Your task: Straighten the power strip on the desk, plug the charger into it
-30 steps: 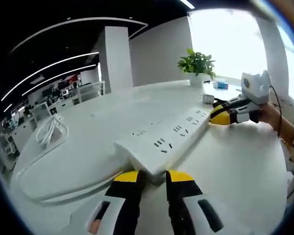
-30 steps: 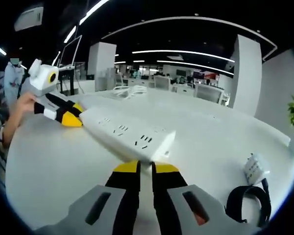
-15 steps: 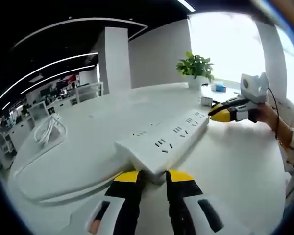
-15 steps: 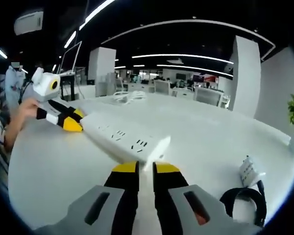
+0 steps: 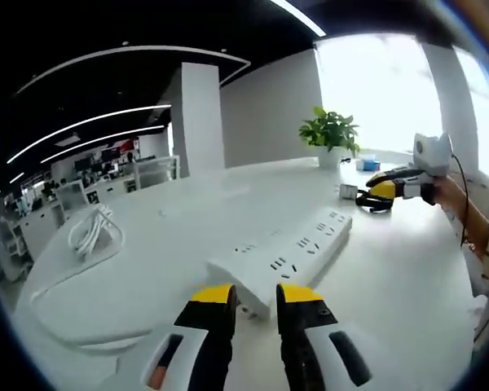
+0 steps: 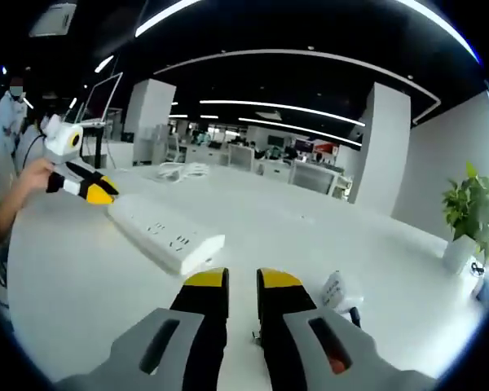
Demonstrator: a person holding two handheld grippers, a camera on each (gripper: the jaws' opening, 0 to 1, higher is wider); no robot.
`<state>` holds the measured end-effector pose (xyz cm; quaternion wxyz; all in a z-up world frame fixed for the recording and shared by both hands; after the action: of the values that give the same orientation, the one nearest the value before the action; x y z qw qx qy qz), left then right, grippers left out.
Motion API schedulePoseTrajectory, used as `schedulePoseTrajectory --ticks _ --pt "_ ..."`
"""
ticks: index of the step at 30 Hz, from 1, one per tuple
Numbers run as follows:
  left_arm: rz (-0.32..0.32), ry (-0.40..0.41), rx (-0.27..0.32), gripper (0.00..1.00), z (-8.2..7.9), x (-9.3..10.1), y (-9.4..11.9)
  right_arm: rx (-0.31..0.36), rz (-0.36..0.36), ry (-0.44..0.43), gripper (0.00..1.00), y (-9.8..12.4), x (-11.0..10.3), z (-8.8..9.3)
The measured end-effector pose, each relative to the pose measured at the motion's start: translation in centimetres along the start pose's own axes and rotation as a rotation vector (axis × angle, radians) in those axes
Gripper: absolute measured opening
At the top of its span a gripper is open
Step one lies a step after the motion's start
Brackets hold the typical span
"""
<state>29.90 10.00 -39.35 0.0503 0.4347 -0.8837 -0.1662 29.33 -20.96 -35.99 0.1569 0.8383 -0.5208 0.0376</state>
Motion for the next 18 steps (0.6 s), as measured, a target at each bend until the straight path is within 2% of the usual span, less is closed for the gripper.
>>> schedulePoseTrajectory --ticks 5,8,13,18 --pt "-0.004 0.017 0.044 0.2 -0.9 -0.2 0.4 0.003 0.1 -0.013 0.13 2.4 3.8 0.0" --pt "0.007 0.006 0.052 0.2 -1.1 0.1 0.3 -0.012 0.153 -0.031 0.13 3.4 5.8 0.6" --pt "0.018 -0.004 0.058 0.2 -1.3 0.5 0.3 -0.061 0.203 -0.062 0.13 4.2 7.4 2.8" --pt "0.03 0.02 0.084 0.2 -1.7 0.6 0.3 -0.149 0.201 -0.11 0.17 4.6 7.6 5.4"
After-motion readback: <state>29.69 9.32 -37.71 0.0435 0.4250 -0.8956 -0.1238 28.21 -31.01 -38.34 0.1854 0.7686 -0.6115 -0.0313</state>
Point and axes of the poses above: the point that each gripper's makers call its tool centre point, and the gripper's own axes: y roughly backward along the fingers, x roughly to its right, z roughly out of its underside, the point moved 2 cm from there along y, roughly backward along the fingers, and after that the axes turned 3 degrees about -y, right-handed, at the moved point
